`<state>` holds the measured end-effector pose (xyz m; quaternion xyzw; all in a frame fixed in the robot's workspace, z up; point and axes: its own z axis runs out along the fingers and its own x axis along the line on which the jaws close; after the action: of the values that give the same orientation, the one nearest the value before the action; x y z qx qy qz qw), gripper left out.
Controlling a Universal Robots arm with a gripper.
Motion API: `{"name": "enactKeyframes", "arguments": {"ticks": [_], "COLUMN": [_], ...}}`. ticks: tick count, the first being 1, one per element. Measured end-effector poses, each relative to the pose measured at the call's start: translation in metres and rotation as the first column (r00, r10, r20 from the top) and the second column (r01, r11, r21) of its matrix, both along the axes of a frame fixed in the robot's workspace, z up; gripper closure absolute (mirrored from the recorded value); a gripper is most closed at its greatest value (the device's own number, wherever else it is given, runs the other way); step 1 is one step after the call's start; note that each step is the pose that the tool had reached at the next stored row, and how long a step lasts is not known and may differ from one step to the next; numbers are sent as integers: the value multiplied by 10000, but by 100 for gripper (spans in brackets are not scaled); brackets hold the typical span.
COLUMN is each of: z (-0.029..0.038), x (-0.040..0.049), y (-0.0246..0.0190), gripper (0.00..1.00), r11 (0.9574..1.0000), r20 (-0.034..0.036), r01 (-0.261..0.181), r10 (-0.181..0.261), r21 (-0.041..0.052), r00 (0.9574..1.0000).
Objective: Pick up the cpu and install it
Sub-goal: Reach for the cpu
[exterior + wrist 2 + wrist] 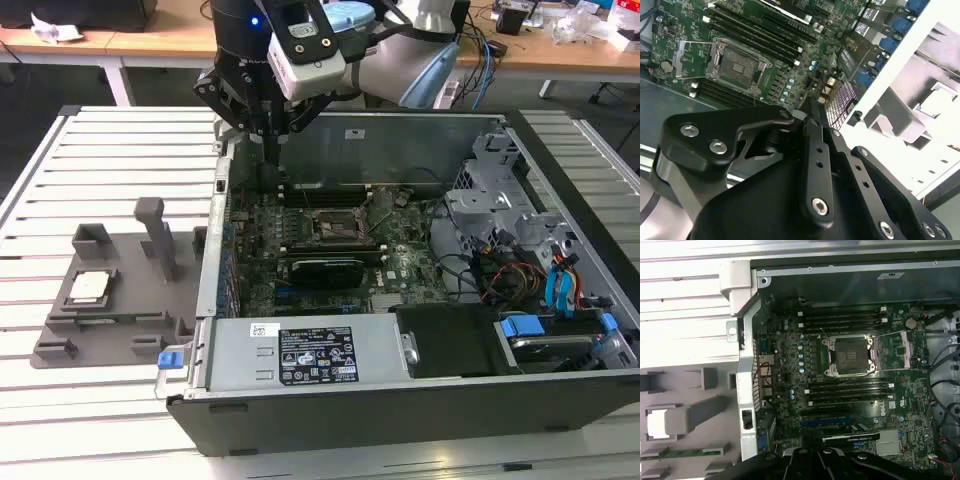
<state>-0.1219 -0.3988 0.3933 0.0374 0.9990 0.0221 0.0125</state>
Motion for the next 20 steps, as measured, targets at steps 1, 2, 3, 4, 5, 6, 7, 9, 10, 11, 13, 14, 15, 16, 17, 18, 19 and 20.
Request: {"name": "enactKeyframes", "arguments": {"ticks": [1, 2, 3, 4, 5, 6, 7, 9, 10, 11, 13, 14, 15, 16, 17, 18, 19, 20], "z": [0, 0, 0, 0, 0, 0, 0, 0, 0, 0, 0, 0, 0, 0, 0, 0, 0, 0], "x": [-5, -26, -61, -90, -126, -171, -210, -320, -333, -343, -388, -417, -454, -491, -526, -553, -572, -589], "y": [0, 0, 0, 0, 0, 0, 0, 0, 0, 0, 0, 0, 0, 0, 0, 0, 0, 0], "gripper": [89, 89, 89, 89, 89, 89, 89, 89, 89, 89, 89, 89, 89, 89, 89, 89, 89, 89], "r11": [10000, 10000, 10000, 10000, 10000, 10000, 10000, 10000, 10000, 10000, 10000, 10000, 10000, 10000, 10000, 10000, 10000, 10000], "r20": [0, 0, 0, 0, 0, 0, 0, 0, 0, 0, 0, 0, 0, 0, 0, 1, 0, 1], "r01": [1, 0, 0, 1, -1, 0, 0, 0, 0, 0, 0, 0, 0, -1, 0, 1, 0, 1], "r10": [-1, 0, 0, -1, 1, 0, 0, 0, 0, 0, 0, 0, 0, 1, 0, -1, 0, -1], "r21": [-1, -1, 0, 0, 0, 0, -1, -1, -1, 0, -1, 0, -1, -1, 0, 0, -1, 0], "r00": [10000, 10000, 10000, 10000, 10000, 10000, 10000, 10000, 10000, 10000, 10000, 10000, 10000, 10000, 10000, 10000, 10000, 10000]}}
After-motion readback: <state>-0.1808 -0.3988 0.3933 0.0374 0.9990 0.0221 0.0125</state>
